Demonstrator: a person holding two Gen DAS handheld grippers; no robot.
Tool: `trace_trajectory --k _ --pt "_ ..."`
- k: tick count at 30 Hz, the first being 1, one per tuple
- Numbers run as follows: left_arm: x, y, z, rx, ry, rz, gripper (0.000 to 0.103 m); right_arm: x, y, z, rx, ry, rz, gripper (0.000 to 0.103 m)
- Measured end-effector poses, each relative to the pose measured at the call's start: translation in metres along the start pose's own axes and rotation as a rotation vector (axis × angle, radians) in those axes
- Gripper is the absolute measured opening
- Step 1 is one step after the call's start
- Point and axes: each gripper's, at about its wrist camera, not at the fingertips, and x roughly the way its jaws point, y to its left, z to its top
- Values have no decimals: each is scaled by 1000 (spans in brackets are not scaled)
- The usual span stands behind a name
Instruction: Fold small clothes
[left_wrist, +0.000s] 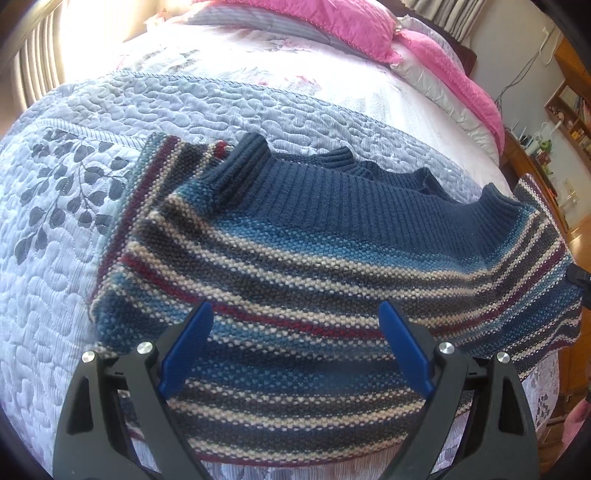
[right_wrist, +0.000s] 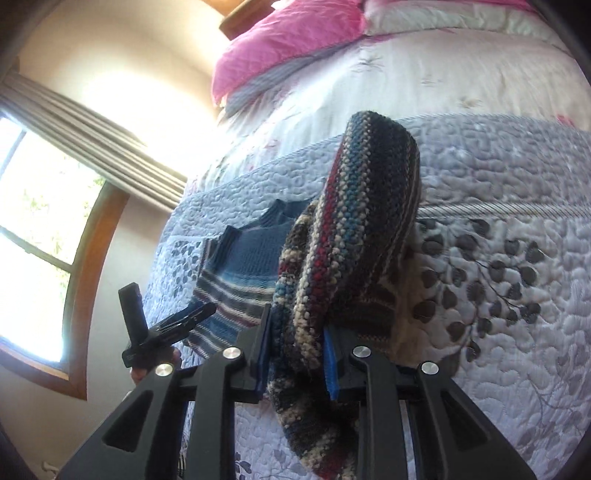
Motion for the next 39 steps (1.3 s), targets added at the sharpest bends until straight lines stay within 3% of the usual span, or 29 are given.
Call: trace_trajectory --k 5,9,15,22,27,30,34,39 --pt "-14 11 -1 -15 -20 -12 90 41 54 13 -94 69 -14 24" --pt "-19 16 -5 -20 -21 -20 90 86 73 13 -129 145 -59 24" --pt "-23 27 -9 -30 -15 -21 90 136 67 1 -113 224 -112 24" --pt "-26 33 -9 -57 -14 -28 90 147 58 -10 -130 227 -135 26" --pt "-27 22 -8 -44 -1 -45 90 144 68 -12 -136 212 -103 40" --pt "-29 12 -6 -36 3 -68 90 122 75 -13 -134 177 -57 40" --pt "-29 -3 -1 -63 31 -162 90 74 75 -14 -116 103 9 40" --pt "-5 -37 4 -97 132 -298 90 19 47 -22 -94 15 -54 40"
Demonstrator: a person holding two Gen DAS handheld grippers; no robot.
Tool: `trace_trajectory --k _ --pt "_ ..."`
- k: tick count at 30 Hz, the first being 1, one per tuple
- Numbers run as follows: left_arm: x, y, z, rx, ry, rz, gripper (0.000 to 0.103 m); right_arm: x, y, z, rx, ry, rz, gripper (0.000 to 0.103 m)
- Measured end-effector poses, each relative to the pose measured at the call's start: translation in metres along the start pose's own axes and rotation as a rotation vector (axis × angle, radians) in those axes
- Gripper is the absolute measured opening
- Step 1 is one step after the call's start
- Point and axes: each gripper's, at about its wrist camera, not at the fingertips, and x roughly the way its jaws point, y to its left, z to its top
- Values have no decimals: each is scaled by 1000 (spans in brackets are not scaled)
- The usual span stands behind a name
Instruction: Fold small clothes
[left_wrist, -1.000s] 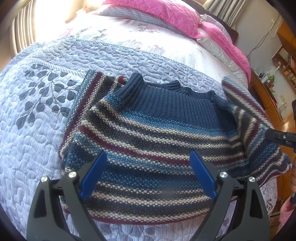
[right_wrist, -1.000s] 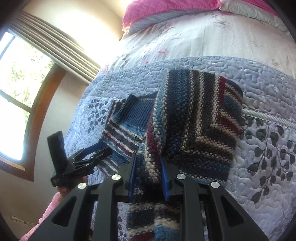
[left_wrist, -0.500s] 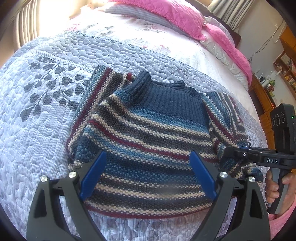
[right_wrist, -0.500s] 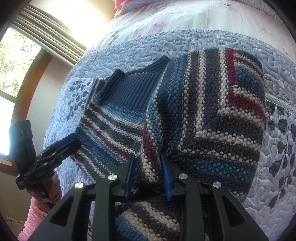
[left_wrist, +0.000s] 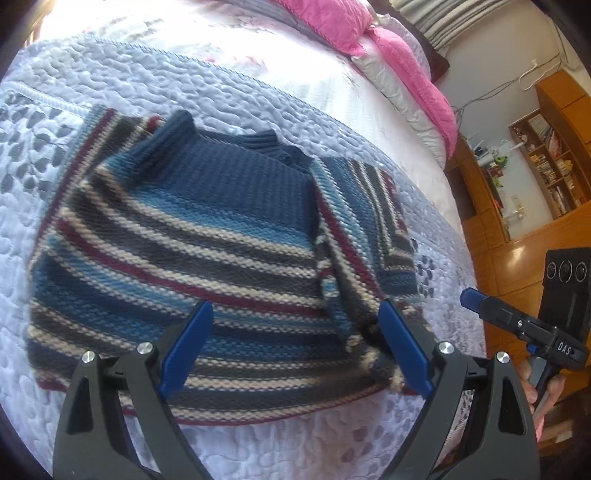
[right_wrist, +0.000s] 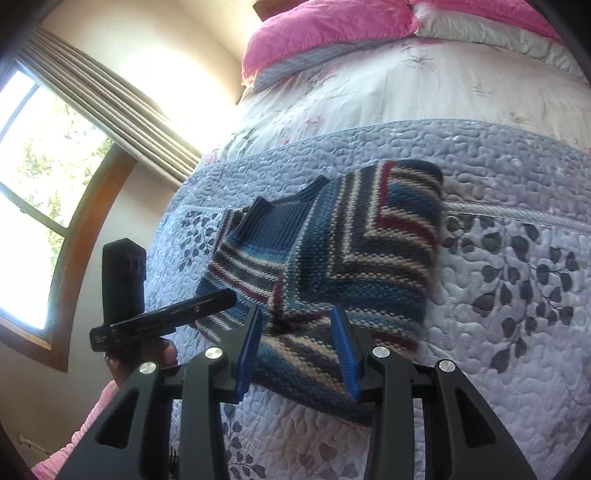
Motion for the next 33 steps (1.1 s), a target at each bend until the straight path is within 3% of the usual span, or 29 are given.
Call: trace_trajectory --k 9,14,22,24,27,33 --pt "53 -23 2 -78 106 -40 82 -11 -73 -46 79 28 -95 40" --pt "71 -38 7 -85 140 -63 82 -2 -93 -64 119 41 -75 40" --pt "98 -42 12 -145 202 -115 63 -5 -108 -80 142 39 -80 44" --pt "99 -40 14 -154 202 -114 47 -4 -110 -83 147 43 -81 44" --pt "100 -37 17 -163 198 -110 36 -2 -110 -87 148 50 -84 44" --pt "75 -45 16 -97 113 -135 30 7 -103 -91 144 68 -76 47"
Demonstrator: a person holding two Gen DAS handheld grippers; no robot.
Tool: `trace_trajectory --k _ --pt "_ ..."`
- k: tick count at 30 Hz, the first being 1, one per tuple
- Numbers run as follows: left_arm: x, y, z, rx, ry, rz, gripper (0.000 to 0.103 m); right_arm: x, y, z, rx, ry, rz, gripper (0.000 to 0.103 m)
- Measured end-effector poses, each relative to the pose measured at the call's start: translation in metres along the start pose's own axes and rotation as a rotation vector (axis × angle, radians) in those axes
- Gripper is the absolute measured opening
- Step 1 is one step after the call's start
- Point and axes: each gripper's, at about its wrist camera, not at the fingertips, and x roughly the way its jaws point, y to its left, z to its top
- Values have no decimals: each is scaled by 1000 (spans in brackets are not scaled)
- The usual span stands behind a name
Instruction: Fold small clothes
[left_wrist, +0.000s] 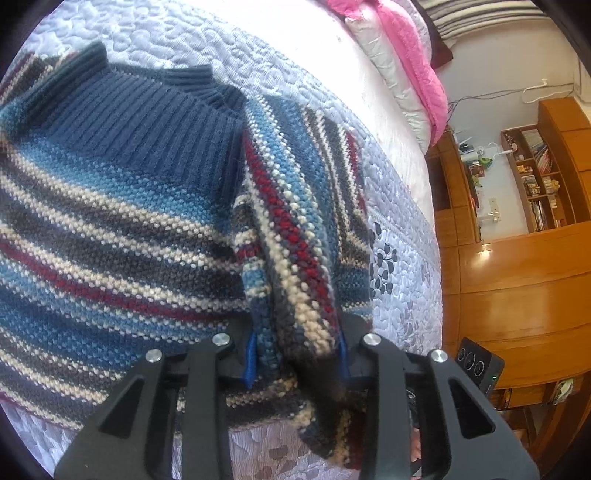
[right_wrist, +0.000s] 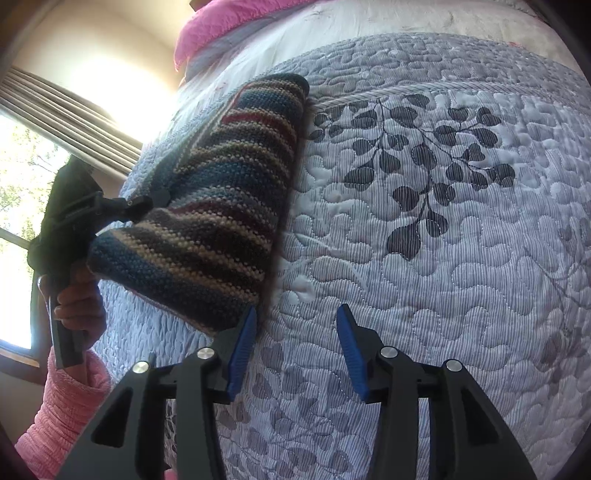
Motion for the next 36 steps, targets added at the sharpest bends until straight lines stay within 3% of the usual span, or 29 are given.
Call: trace_trajectory --k 10,18,25,30,33,36 --pt "-59 -1 1 74 -83 37 30 12 20 0 -32 7 21 47" --pt "-119 47 2 51 -159 91 30 26 51 7 -76 13 48 47" --pt "-98 99 3 -7 -98 132 32 42 93 14 -118 4 121 47" --pt "-81 119 -2 -21 -84 136 37 77 113 17 -146 61 43 47" --pt "-92 121 -6 -25 -92 145 45 96 113 15 -148 96 -9 47" --pt "-118 116 -16 -17 -132 138 52 102 114 14 -144 98 6 47"
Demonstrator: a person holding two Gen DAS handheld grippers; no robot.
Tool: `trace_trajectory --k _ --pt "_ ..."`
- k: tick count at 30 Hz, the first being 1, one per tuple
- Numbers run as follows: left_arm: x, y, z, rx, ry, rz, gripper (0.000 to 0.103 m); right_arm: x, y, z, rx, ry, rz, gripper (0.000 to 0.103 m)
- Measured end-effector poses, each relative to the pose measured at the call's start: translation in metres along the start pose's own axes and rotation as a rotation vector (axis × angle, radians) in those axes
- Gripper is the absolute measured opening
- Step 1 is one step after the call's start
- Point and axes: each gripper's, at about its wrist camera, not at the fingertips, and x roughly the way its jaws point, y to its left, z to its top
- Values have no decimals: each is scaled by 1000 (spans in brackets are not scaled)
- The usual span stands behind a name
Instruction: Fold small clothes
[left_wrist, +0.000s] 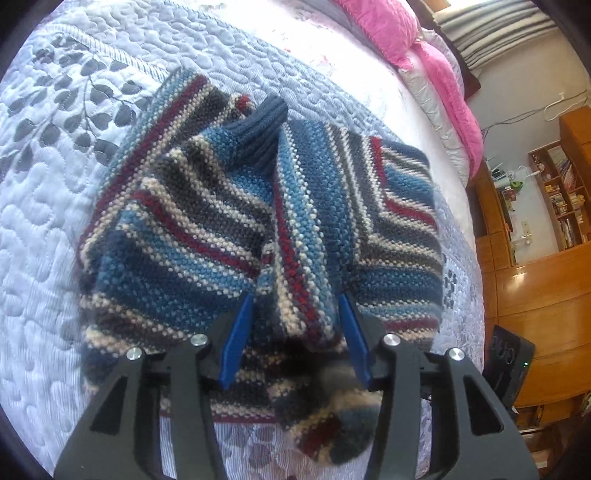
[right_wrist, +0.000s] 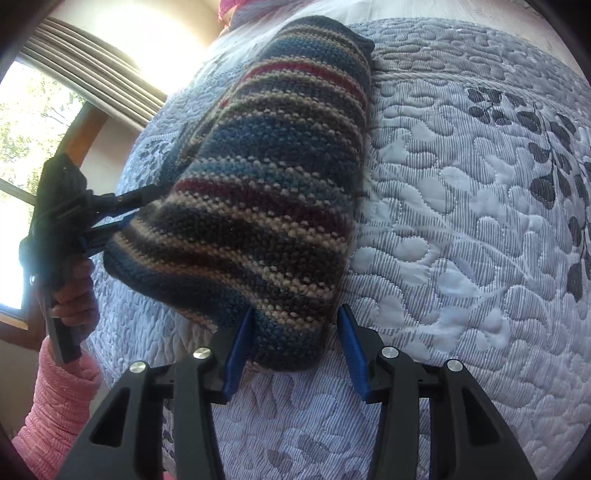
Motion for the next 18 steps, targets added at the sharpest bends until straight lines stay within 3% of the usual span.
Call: trace_trajectory --k 1,3,8,9,11,13,18 --pt "-9 -1 -5 4 -5 -21 60 -1 1 0 -10 -4 -4 47" --pt "-23 -5 -16 26 -8 -28 65 -3 5 -1 -24 -9 -12 48" --pt "-23 -12 -42 51 29 -33 63 -7 9 -5 -40 -7 -10 48" --pt "-19 -13 -44 48 44 -42 60 -8 11 -6 -41 -6 -9 48" --pt "-12 -13 -49 52 62 -35 43 -6 15 -7 -39 -3 -9 48" --pt "-5 -18 -50 68 72 -26 21 -7 18 -6 -35 5 -10 48" --pt "-25 -22 -52 116 17 -13 14 -15 22 -8 -55 -2 0 49"
